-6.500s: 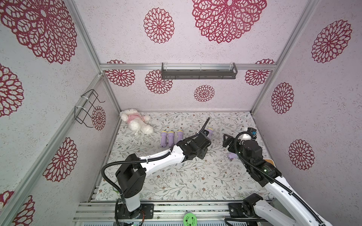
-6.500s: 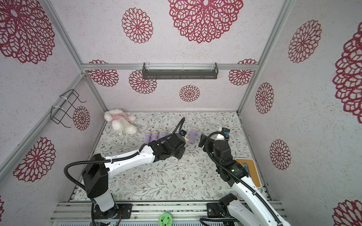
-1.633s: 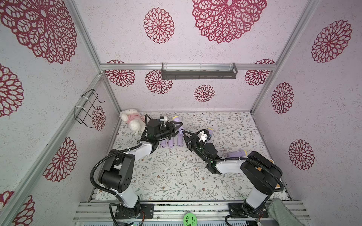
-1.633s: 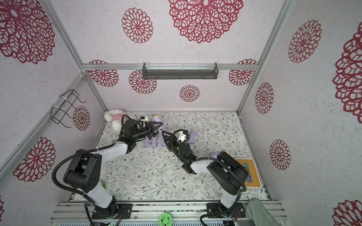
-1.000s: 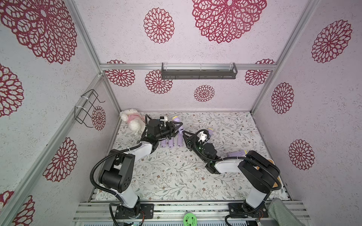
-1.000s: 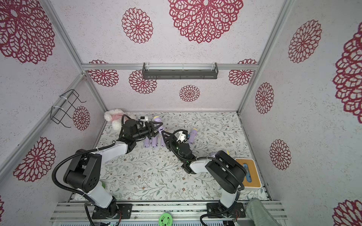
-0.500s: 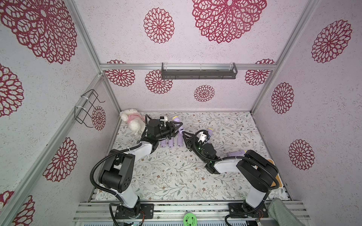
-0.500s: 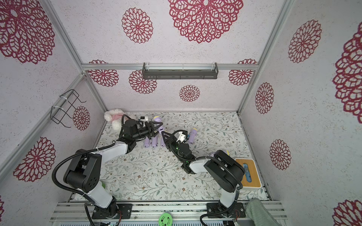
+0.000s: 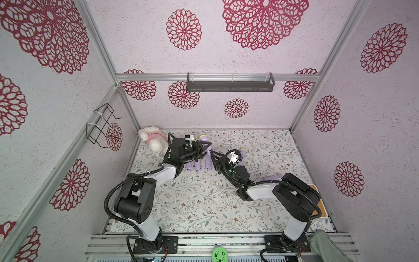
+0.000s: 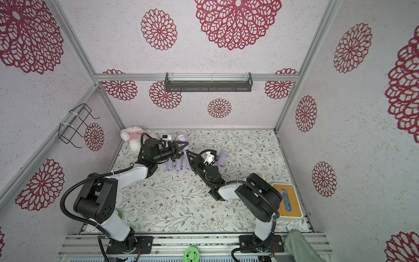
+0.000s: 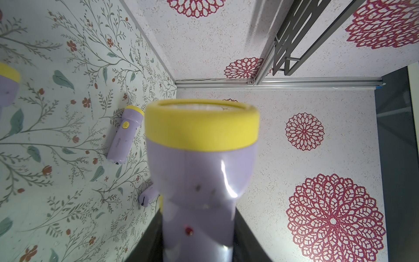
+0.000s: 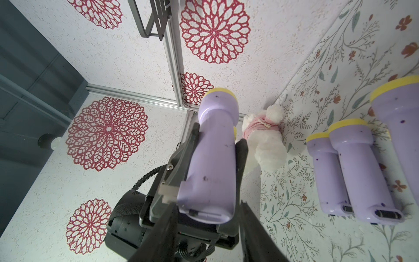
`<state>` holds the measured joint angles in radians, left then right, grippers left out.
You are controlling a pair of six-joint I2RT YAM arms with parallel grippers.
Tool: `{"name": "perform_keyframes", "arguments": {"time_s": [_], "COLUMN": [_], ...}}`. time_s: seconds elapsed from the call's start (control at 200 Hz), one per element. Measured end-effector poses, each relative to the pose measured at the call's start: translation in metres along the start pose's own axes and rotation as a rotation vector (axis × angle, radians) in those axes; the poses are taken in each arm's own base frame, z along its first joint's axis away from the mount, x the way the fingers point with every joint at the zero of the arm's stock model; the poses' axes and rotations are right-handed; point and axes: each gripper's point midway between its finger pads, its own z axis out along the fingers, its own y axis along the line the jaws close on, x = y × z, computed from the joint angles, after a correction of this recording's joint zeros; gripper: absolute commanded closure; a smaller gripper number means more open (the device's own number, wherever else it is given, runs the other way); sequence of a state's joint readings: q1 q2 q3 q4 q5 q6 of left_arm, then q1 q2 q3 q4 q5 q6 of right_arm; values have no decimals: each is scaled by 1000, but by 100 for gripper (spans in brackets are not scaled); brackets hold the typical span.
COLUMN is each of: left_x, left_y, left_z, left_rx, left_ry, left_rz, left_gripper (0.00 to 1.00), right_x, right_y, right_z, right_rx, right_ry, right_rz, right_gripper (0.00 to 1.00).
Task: Close the plug at the bottom of the flashlight
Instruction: Close the plug of the flashlight.
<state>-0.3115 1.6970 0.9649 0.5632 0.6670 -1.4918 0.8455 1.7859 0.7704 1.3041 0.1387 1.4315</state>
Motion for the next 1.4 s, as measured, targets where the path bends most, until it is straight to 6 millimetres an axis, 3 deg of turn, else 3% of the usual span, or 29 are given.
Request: {"name": "perform_keyframes", "arguments": {"time_s": [1.396], "left_x": [0], "left_y": [0], "left_z": [1], "left_rx": [-1], "left_ry": [-6], "left_rz": [4], "left_gripper": [100], "right_x": [-2], "right_y": [-4], "right_z": [2], "right_rx": [-22], "right_ry": [-19], "right_rz": [36], "right_gripper": [63]}}
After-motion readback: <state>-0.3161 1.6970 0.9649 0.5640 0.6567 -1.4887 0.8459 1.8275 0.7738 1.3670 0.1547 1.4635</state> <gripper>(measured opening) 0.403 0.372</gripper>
